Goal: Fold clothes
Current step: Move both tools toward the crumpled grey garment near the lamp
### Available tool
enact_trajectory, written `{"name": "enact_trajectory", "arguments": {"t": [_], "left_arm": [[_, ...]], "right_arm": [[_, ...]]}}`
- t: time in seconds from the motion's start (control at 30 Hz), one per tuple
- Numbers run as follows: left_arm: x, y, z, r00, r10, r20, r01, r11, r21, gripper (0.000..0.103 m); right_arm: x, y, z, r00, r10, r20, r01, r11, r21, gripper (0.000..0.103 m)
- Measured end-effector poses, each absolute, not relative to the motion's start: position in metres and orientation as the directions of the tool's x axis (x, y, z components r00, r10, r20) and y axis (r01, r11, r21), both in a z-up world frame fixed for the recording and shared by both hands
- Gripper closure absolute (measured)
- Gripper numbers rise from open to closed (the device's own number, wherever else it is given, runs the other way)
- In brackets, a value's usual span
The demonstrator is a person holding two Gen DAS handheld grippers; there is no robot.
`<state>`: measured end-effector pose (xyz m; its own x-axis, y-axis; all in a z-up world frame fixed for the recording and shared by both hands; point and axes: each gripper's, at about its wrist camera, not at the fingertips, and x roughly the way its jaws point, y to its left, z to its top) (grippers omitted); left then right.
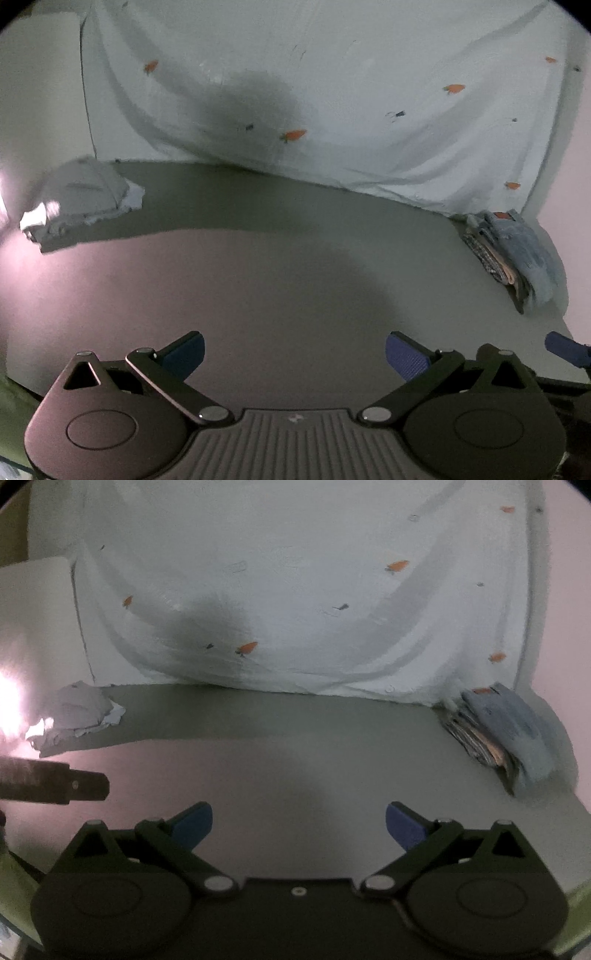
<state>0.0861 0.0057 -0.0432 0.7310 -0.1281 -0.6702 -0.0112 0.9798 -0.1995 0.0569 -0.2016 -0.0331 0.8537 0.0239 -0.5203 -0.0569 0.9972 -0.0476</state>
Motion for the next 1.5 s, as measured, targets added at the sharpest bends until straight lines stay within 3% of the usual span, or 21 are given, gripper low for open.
{"name": "enact_trajectory", "arguments": {"t": [0.3, 0.6, 0.77, 0.87, 1.03, 1.17, 1.23, 1.3, 1.4, 1.5], "left_arm": [[0.164, 0.029, -0.049, 0.644, -0.074, -0.762, -0.131, 0.970, -0.205, 0.000], [0.215, 0.084, -0.057, 0.617, -0.036, -0.786, -0.277, 0.925, -0.260, 0.000], [0.229, 0.144, -0.063, 0.634, 0.038, -0.773, -0.366, 0.895, -0.256, 0.000], [0.247, 0.188, -0.071, 0.636, 0.082, -0.767, -0.399, 0.886, -0.237, 0.000], [0.290, 0.277, -0.095, 0.633, 0.137, -0.762, -0.461, 0.857, -0.229, 0.001], [0.330, 0.350, -0.115, 0.645, 0.184, -0.742, -0.502, 0.834, -0.230, 0.010], [0.353, 0.386, -0.126, 0.651, 0.213, -0.728, -0.522, 0.823, -0.225, 0.015], [0.373, 0.417, -0.134, 0.645, 0.252, -0.721, -0.550, 0.809, -0.209, 0.019], [0.398, 0.452, -0.142, 0.644, 0.284, -0.710, -0.580, 0.787, -0.211, 0.017], [0.420, 0.479, -0.149, 0.664, 0.284, -0.692, -0.588, 0.769, -0.250, 0.012]], "right_arm": [[0.160, -0.193, -0.038, 0.840, 0.134, -0.526, -0.180, 0.983, -0.037, 0.013], [0.232, -0.154, -0.064, 0.796, 0.224, -0.562, -0.316, 0.946, -0.071, 0.013], [0.262, -0.098, -0.066, 0.774, 0.288, -0.565, -0.423, 0.898, -0.123, 0.014], [0.282, -0.052, -0.064, 0.762, 0.323, -0.561, -0.478, 0.865, -0.151, 0.023], [0.327, 0.042, -0.067, 0.749, 0.331, -0.574, -0.531, 0.818, -0.221, 0.023], [0.371, 0.128, -0.081, 0.728, 0.349, -0.589, -0.590, 0.758, -0.279, 0.026], [0.391, 0.166, -0.089, 0.712, 0.363, -0.601, -0.616, 0.734, -0.286, 0.028], [0.418, 0.206, -0.097, 0.696, 0.376, -0.612, -0.637, 0.716, -0.285, 0.037], [0.459, 0.254, -0.101, 0.666, 0.412, -0.622, -0.666, 0.705, -0.245, 0.052], [0.503, 0.297, -0.100, 0.620, 0.500, -0.605, -0.708, 0.689, -0.156, 0.055]]}}
